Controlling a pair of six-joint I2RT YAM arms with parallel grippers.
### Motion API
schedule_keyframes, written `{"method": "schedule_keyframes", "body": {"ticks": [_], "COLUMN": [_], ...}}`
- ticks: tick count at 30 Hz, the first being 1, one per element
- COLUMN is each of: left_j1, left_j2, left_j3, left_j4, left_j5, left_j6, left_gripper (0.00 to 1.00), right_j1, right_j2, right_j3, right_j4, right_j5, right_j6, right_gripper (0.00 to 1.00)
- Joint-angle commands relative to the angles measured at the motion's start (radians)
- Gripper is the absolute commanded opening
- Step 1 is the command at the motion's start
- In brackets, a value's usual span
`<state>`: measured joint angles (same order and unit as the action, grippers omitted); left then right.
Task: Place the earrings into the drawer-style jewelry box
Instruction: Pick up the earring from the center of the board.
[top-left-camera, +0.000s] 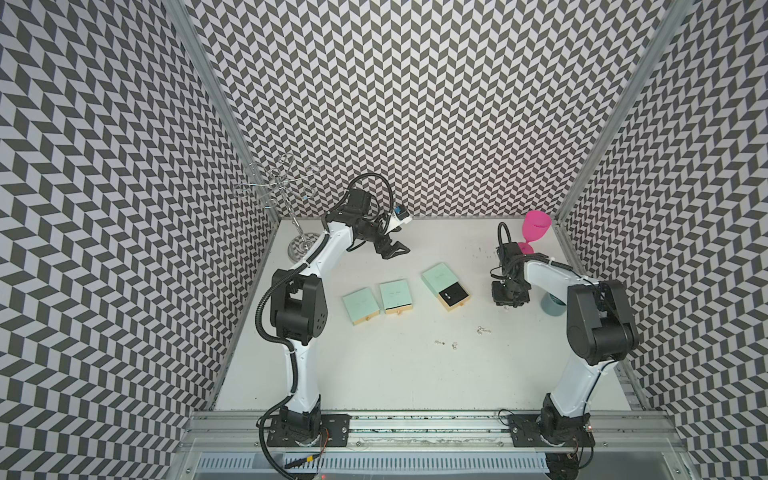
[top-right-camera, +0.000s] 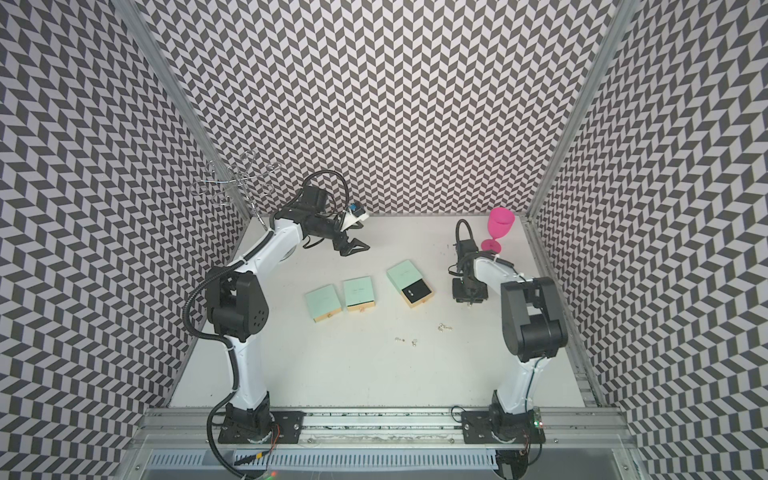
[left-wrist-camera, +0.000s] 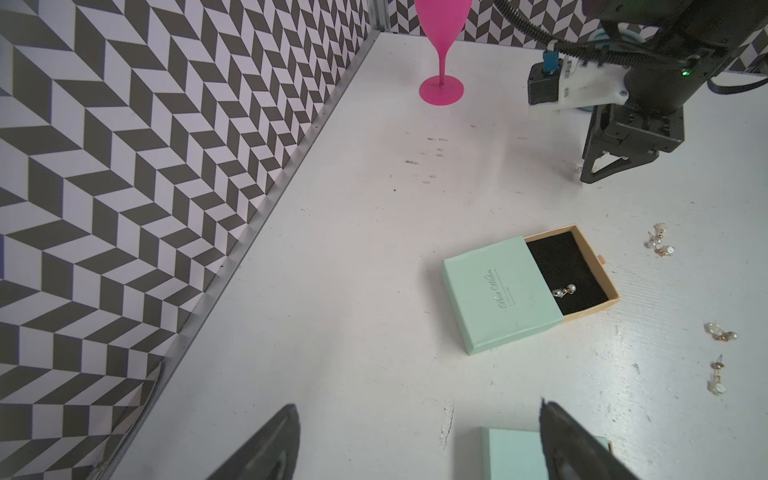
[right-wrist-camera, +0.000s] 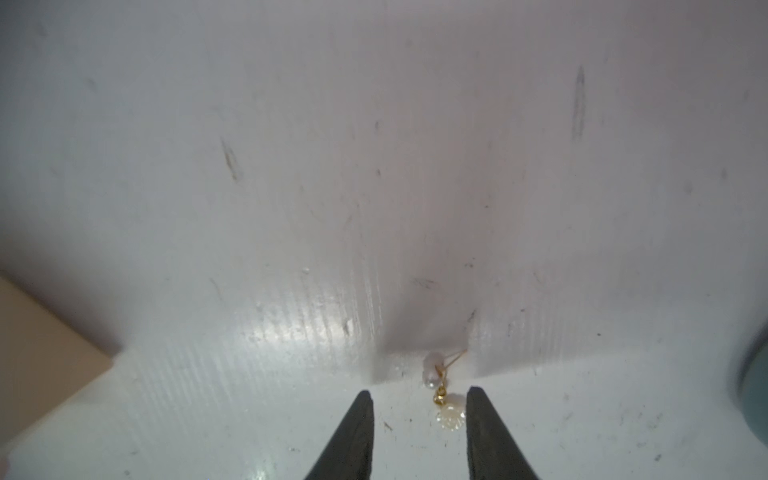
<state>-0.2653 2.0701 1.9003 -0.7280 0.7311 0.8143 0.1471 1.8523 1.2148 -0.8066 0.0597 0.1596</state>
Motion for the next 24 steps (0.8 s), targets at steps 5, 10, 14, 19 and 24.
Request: {"method": "schedule_keyframes", "body": {"ticks": [5, 10, 14, 19, 24], "left_j1": [0.01, 0.015, 0.015, 0.016, 0.015], "left_j2": [-0.007, -0.005, -0.002, -0.006, -0.006], "left_j3": [-0.002, -0.002, 0.0, 0.001, -0.002], "left_j4": [-0.019, -0.017, -0.016, -0.017, -0.02], "left_j5": [0.028, 0.027, 0.028, 0.028, 0.029], "left_j6": [0.017, 0.015, 0.016, 0.016, 0.017], "left_gripper": [0.91, 0.91, 0.91, 0.91, 0.91], "right_j1": [-0.013, -0.018, -0.024, -0.027, -0.027], "right_j2": [0.028, 0.032, 0.05, 0.052, 0.037], "right_j3": [0.003, -0.015, -0.008, -0.012, -0.02], "right_j4": [0.035, 0.049, 0.05, 0.055, 0.049], "right_j5": [0.001, -0.007, -0.01, -0.01, -0.004], "right_j6": [-0.017, -0.027, -0.034, -0.038, -0.044], "right_gripper": [0.33, 0.26, 0.22, 0.17, 0.11]}}
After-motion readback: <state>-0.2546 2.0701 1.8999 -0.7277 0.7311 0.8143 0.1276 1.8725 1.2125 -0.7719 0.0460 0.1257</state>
